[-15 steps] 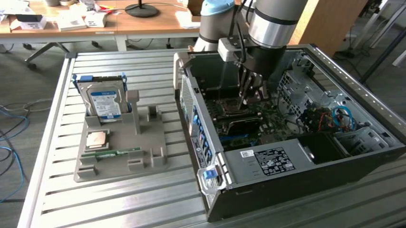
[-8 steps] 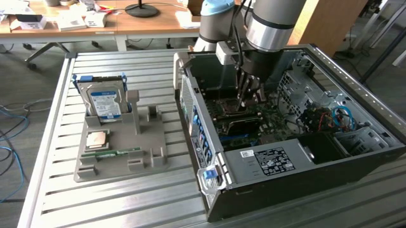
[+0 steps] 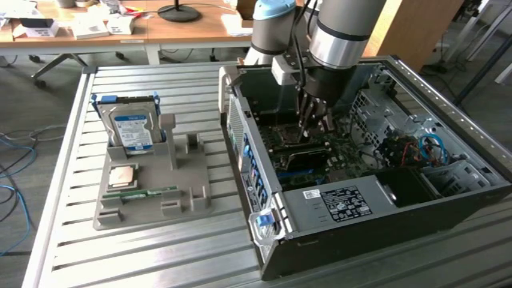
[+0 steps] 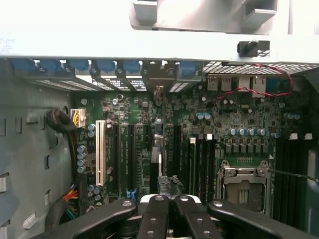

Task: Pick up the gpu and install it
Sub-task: 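Press down on the gpu until it lock into place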

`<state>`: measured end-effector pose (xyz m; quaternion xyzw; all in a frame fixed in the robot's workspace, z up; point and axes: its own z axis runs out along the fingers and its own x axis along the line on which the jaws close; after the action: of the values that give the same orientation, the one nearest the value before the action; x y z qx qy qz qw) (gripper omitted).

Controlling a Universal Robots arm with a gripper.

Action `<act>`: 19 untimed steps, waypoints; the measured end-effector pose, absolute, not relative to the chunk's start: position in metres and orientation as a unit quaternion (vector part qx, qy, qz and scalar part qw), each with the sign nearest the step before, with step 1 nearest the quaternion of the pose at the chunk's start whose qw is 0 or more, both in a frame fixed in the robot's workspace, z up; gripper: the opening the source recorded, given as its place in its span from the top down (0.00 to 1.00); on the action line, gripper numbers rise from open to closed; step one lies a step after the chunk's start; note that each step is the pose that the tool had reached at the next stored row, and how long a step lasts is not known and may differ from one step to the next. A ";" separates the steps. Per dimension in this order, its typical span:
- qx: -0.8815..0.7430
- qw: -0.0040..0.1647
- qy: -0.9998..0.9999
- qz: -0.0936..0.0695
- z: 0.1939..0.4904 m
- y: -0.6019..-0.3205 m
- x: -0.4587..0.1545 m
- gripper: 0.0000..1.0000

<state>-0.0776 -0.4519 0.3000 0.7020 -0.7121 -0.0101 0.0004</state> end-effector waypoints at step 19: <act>0.702 0.000 -0.712 -0.010 0.284 -0.452 -0.078 0.89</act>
<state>-0.0776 -0.4519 0.2840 0.7020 -0.7121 -0.0100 0.0004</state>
